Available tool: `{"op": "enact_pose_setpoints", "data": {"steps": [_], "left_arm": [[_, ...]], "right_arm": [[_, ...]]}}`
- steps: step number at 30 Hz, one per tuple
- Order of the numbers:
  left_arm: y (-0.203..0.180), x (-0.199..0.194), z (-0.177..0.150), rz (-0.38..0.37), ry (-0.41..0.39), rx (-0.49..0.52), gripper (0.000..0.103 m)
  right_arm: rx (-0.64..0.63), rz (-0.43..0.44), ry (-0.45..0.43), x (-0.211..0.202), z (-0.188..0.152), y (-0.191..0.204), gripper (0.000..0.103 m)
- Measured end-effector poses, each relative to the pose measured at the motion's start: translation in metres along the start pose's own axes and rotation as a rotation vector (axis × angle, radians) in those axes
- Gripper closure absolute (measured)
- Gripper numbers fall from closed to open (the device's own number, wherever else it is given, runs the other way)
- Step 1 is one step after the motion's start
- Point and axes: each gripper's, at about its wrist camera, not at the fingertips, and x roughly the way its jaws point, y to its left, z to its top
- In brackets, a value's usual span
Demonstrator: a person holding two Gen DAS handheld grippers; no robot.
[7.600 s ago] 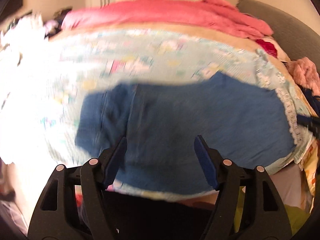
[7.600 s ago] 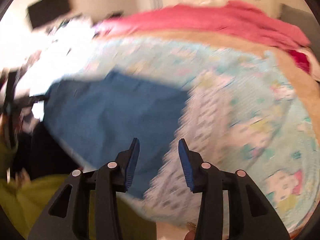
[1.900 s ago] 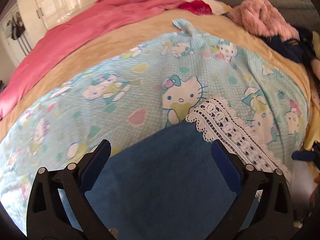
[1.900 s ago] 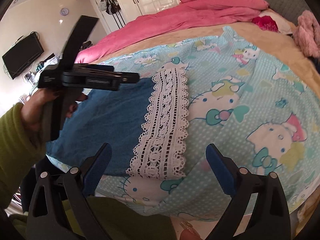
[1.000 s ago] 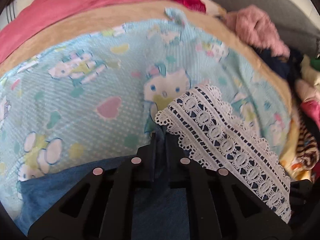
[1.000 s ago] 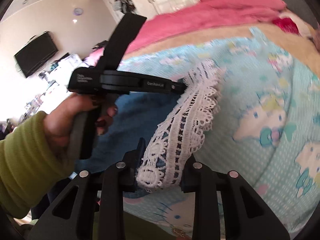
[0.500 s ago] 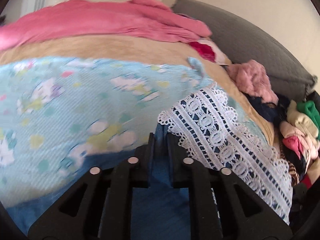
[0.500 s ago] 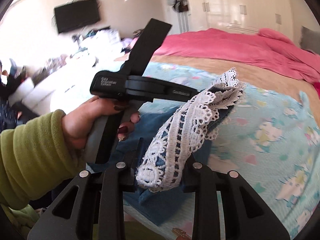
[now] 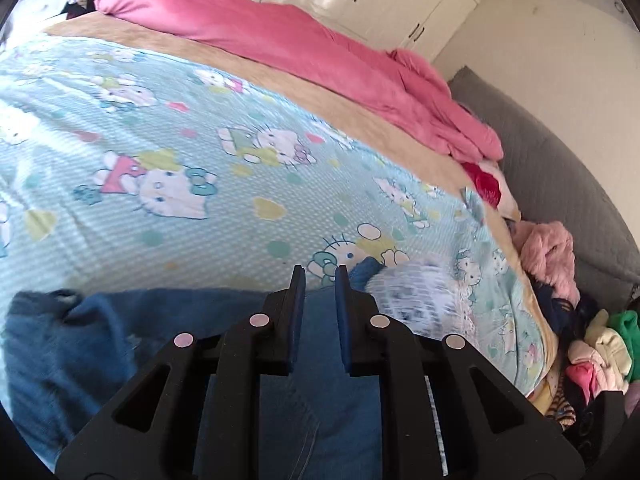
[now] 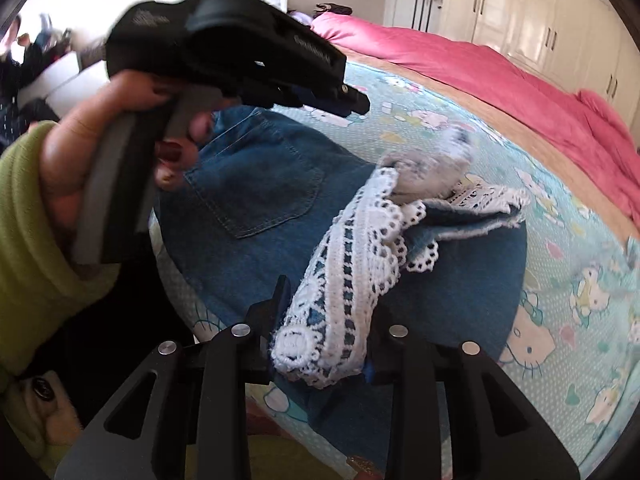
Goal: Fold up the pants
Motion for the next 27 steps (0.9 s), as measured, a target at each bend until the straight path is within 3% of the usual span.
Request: {"op": "enact_pose_setpoints", "data": {"steps": [2,6,9,11,13,17,21,26,27], "left_arm": [[0.002,-0.004,-0.002,-0.003,0.003,-0.007,0.094],[0.004,-0.002,-0.006,0.002,0.021,-0.011,0.082],[0.008,0.001,-0.011,-0.011,0.038,-0.024,0.082],[0.009,0.005,-0.014,-0.011,0.052,-0.028,0.08],[0.011,0.009,-0.015,-0.02,0.065,-0.045,0.074],[0.017,0.023,-0.017,-0.042,0.108,-0.082,0.07],[0.022,0.041,-0.017,-0.074,0.153,-0.143,0.055],[0.018,0.057,-0.014,-0.093,0.173,-0.176,0.056],[0.015,0.059,-0.013,-0.092,0.176,-0.175,0.061]], "right_arm": [[-0.021,0.013,0.013,0.006,0.002,0.007,0.066],[-0.036,0.071,0.013,0.009,0.0,0.01,0.056],[-0.046,0.11,-0.011,-0.003,-0.004,0.01,0.042],[-0.024,0.127,-0.032,-0.014,-0.004,0.002,0.04],[0.032,0.122,-0.055,-0.023,-0.005,-0.018,0.04],[0.206,0.017,-0.068,-0.027,-0.005,-0.086,0.04],[0.438,0.043,-0.035,-0.012,-0.003,-0.154,0.04],[0.566,0.071,0.005,0.017,0.007,-0.202,0.04],[0.577,0.065,0.011,0.021,0.007,-0.203,0.04]]}}
